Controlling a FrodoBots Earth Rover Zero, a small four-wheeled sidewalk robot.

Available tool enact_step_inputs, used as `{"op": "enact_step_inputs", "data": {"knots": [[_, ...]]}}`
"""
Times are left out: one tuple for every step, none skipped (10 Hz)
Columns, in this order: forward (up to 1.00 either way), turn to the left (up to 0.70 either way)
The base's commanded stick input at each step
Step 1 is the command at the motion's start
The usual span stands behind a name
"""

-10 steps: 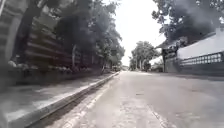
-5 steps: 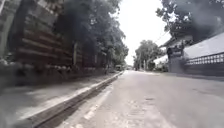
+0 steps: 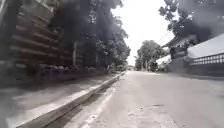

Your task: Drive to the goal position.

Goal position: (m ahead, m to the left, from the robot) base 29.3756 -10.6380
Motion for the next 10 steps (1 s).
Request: {"op": "enact_step_inputs", "data": {"knots": [[0.7, 0.0], [0.7, 0.0], [0.7, 0.0], [0.7, 0.0], [0.7, -0.25], [0.7, -0.35], [0.7, -0.35], [0.7, -0.35], [0.7, -0.34], [0.7, -0.28]]}}
